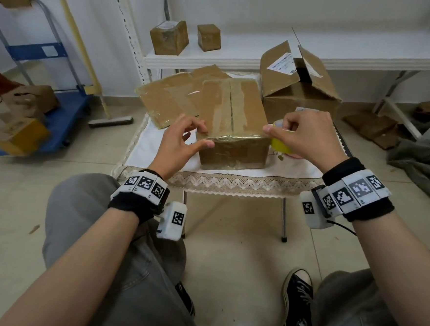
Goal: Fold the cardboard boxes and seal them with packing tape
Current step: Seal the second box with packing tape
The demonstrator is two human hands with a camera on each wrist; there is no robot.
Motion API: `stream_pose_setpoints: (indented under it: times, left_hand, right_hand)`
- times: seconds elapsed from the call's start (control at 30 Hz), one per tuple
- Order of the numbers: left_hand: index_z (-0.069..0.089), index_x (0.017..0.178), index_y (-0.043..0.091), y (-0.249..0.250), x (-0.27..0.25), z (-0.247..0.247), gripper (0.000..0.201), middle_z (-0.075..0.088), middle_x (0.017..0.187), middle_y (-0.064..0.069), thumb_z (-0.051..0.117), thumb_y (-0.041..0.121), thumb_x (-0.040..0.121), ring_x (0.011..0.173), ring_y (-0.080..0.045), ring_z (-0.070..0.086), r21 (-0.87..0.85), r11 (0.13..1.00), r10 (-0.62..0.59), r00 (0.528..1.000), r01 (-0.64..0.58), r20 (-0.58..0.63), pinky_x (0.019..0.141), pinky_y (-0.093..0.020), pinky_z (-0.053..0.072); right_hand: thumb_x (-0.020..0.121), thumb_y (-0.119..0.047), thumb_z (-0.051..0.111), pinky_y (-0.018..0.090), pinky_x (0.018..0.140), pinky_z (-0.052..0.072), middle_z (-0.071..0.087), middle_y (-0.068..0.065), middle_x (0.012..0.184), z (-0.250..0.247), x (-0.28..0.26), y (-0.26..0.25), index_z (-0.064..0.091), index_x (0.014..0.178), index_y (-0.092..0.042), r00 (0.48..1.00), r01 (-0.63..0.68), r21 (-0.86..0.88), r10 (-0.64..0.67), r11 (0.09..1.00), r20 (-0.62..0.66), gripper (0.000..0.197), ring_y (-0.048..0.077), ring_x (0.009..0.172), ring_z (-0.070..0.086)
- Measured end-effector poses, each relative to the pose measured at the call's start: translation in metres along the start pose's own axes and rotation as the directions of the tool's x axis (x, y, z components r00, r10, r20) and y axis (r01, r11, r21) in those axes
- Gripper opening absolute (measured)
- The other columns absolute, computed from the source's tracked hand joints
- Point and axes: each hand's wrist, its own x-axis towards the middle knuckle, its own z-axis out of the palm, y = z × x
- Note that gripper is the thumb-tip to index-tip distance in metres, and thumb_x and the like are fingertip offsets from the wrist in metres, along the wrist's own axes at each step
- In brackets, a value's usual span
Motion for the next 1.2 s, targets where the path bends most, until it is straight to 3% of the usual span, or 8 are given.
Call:
stream_pose_setpoints:
  times: [0.17, 0.4, 0.6, 0.73, 0.8, 0.9, 1.03, 1.2]
  left_hand:
    - [0.055, 0.082, 0.018, 0.011, 0.001, 0.008, 0.025, 0.059, 0.108, -0.006, 0.074, 0.032, 0.089, 0.109, -0.012, 0.062, 0.043, 0.999, 0.005, 0.999, -0.002, -0.048, 0.087, -0.010, 0.043]
    - [0.053, 0.074, 0.016, 0.014, 0.005, 0.017, 0.024, 0.055, 0.107, -0.009, 0.072, 0.017, 0.089, 0.109, -0.018, 0.061, -0.024, 0.998, -0.054, 0.993, 0.051, -0.105, 0.089, -0.013, 0.044]
    - [0.051, 0.090, 0.023, 0.013, 0.005, 0.012, 0.027, 0.062, 0.108, 0.005, 0.063, -0.001, 0.090, 0.095, -0.008, 0.065, -0.278, 0.942, -0.215, 0.974, 0.187, -0.076, 0.100, -0.043, 0.050]
    - [0.064, 0.091, 0.020, 0.020, 0.006, 0.004, 0.022, 0.061, 0.109, 0.002, 0.059, -0.001, 0.093, 0.098, -0.012, 0.060, -0.204, 0.960, -0.184, 0.981, 0.191, 0.056, 0.093, -0.026, 0.047]
    - [0.070, 0.085, 0.025, 0.030, 0.012, 0.006, 0.023, 0.059, 0.109, 0.005, 0.062, 0.004, 0.092, 0.106, -0.010, 0.058, 0.050, 0.991, -0.128, 0.991, 0.127, 0.025, 0.089, -0.011, 0.044]
    - [0.070, 0.096, 0.027, 0.060, 0.027, 0.030, 0.014, 0.059, 0.111, 0.010, 0.069, 0.016, 0.089, 0.107, -0.008, 0.056, 0.384, 0.922, 0.012, 0.996, -0.047, 0.092, 0.099, -0.016, 0.045]
    - [0.059, 0.128, 0.023, 0.088, 0.050, 0.077, 0.054, 0.050, 0.118, 0.004, 0.082, 0.029, 0.079, 0.099, -0.006, 0.053, 0.357, 0.902, 0.088, 0.912, -0.244, 0.400, 0.092, -0.019, 0.046]
    - [0.071, 0.112, 0.020, 0.080, 0.082, 0.094, 0.050, 0.049, 0.111, 0.001, 0.091, 0.030, 0.068, 0.092, -0.009, 0.049, 0.349, 0.879, 0.091, 0.834, -0.324, 0.544, 0.071, -0.010, 0.036]
  right_hand:
    - [0.085, -0.062, 0.065, 0.035, 0.087, 0.029, 0.056, 0.001, 0.058, 0.005, -0.001, -0.004, 0.048, 0.055, -0.019, 0.997, -0.017, -0.079, 0.012, 0.997, -0.071, 0.055, 0.023, 0.074, 0.058]
    - [0.077, -0.070, 0.069, 0.040, 0.088, 0.028, 0.050, -0.006, 0.059, 0.006, 0.003, -0.017, 0.045, 0.056, -0.023, 0.987, -0.139, -0.215, 0.118, 0.967, -0.104, 0.057, 0.020, 0.080, 0.049]
    - [0.072, -0.068, 0.076, 0.042, 0.085, 0.032, 0.051, -0.007, 0.062, 0.001, 0.008, -0.018, 0.047, 0.059, -0.022, 0.980, -0.198, -0.169, 0.196, 0.966, -0.030, 0.056, 0.024, 0.079, 0.052]
    - [0.073, -0.063, 0.078, 0.039, 0.078, 0.037, 0.047, -0.005, 0.058, 0.001, 0.008, -0.017, 0.043, 0.055, -0.020, 0.983, -0.185, -0.079, 0.186, 0.980, 0.007, 0.059, 0.027, 0.075, 0.053]
    - [0.073, -0.061, 0.079, 0.037, 0.074, 0.036, 0.046, -0.004, 0.057, 0.002, 0.009, -0.015, 0.041, 0.055, -0.020, 0.985, -0.175, -0.041, 0.175, 0.984, 0.007, 0.059, 0.027, 0.074, 0.053]
    - [0.073, -0.057, 0.081, 0.039, 0.072, 0.040, 0.046, -0.003, 0.055, 0.003, 0.009, -0.007, 0.044, 0.055, -0.018, 0.985, -0.174, 0.027, 0.173, 0.984, 0.027, 0.057, 0.027, 0.072, 0.055]
    - [0.080, -0.049, 0.077, 0.034, 0.063, 0.036, 0.049, -0.002, 0.058, 0.000, 0.010, -0.002, 0.047, 0.056, -0.016, 0.985, -0.160, 0.058, 0.156, 0.985, 0.069, 0.051, 0.022, 0.073, 0.056]
    - [0.086, -0.033, 0.071, 0.009, 0.057, 0.034, 0.062, 0.005, 0.071, -0.015, 0.008, 0.010, 0.067, 0.071, -0.003, 0.984, -0.132, 0.148, 0.112, 0.980, 0.135, 0.034, 0.004, 0.065, 0.051]
